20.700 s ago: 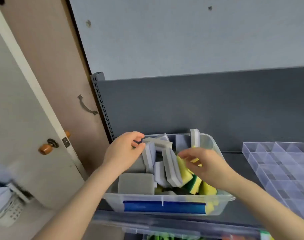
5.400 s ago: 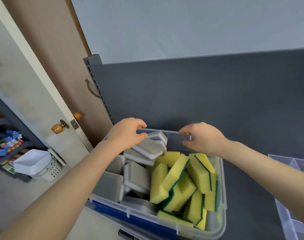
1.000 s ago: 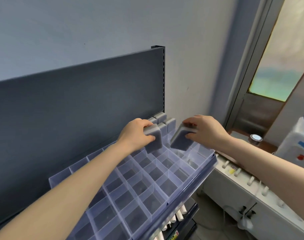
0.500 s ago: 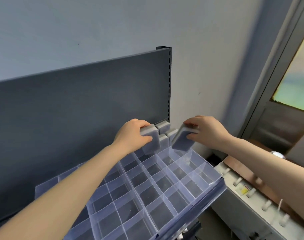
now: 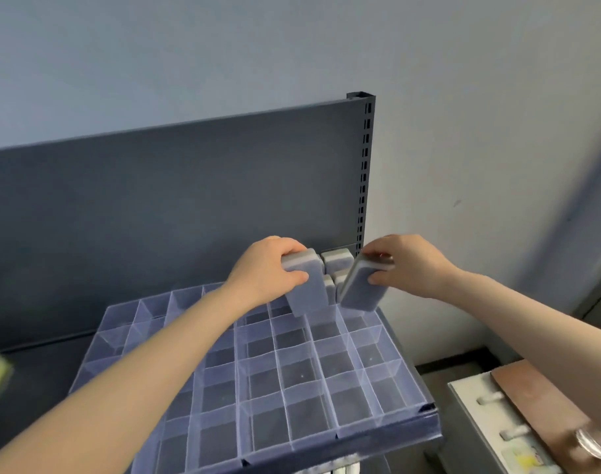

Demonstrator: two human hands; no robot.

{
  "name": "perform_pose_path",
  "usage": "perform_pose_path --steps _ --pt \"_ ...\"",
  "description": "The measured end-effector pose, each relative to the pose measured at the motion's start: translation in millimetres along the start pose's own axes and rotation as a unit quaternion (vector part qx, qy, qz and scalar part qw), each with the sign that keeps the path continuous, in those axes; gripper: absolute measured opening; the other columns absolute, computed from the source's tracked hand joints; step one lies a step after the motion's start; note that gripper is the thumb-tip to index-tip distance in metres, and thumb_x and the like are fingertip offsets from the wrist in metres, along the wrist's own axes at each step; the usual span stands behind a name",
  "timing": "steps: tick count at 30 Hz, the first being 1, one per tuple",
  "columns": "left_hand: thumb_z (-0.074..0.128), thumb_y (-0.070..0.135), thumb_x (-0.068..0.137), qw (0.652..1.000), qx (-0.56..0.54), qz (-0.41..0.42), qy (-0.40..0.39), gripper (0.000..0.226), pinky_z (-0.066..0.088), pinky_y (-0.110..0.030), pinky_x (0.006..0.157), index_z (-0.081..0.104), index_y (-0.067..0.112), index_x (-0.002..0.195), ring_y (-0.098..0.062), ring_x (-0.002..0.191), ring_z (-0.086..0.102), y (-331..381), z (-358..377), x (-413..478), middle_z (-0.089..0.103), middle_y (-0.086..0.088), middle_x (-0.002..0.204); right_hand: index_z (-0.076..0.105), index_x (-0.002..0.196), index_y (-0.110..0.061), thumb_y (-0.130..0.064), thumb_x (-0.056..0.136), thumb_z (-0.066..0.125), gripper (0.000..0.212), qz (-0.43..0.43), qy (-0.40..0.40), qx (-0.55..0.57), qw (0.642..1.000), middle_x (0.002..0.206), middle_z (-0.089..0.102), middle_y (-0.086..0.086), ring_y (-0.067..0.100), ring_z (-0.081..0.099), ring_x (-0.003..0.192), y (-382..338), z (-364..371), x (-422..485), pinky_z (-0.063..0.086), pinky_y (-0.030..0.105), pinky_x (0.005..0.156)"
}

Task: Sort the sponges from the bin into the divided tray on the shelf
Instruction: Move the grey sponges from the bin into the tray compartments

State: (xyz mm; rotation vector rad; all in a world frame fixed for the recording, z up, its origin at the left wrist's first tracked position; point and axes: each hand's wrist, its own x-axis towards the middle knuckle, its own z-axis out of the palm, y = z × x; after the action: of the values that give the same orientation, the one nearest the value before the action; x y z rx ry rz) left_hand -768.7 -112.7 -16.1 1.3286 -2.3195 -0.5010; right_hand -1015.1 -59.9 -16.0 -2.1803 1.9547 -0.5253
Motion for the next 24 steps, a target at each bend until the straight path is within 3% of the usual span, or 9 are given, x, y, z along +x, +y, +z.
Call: perform_pose_path --steps 9,14,20,24 --pt "0.071 0.026 0.078 0.997 -0.004 -0.064 0.049 0.041 0.046 -0.031 0.086 0.062 0.028 0.118 -0.012 0.098 0.054 18 46 -16 0.057 0.011 0.107 0.065 0.105 -0.023 -0.02 0.072 0.064 0.033 -0.09 -0.052 -0.014 0.994 0.101 0.067 -0.007 0.02 0.058 0.091 21 10 2 0.048 0.031 0.073" --pt "0.069 0.025 0.08 0.997 0.013 -0.078 0.022 0.04 0.043 -0.028 0.083 0.061 0.028 0.119 -0.014 0.1 0.054 21 60 -13 0.056 0.009 0.109 0.063 0.1 -0.018 -0.018 0.071 0.061 0.029 -0.112 -0.066 -0.029 0.991 0.097 0.065 -0.002 0.021 0.055 0.088 27 14 4 0.048 0.036 0.072" --pt "0.067 0.026 0.082 0.995 0.045 -0.086 -0.017 0.044 0.047 -0.037 0.09 0.057 0.028 0.125 -0.016 0.11 0.053 15 67 -9 0.055 0.009 0.122 0.064 0.1 -0.019 -0.017 0.073 0.059 0.027 -0.114 -0.084 -0.038 0.989 0.099 0.064 0.002 0.023 0.056 0.09 26 14 10 0.049 0.039 0.076" --pt "0.067 0.027 0.083 0.996 0.048 -0.075 -0.02 0.046 0.044 -0.03 0.085 0.056 0.026 0.127 -0.016 0.111 0.052 10 72 -7 0.054 0.008 0.123 0.065 0.099 -0.02 -0.016 0.074 0.059 0.026 -0.114 -0.099 -0.037 0.988 0.098 0.063 0.002 0.025 0.056 0.091 21 16 15 0.049 0.039 0.076"
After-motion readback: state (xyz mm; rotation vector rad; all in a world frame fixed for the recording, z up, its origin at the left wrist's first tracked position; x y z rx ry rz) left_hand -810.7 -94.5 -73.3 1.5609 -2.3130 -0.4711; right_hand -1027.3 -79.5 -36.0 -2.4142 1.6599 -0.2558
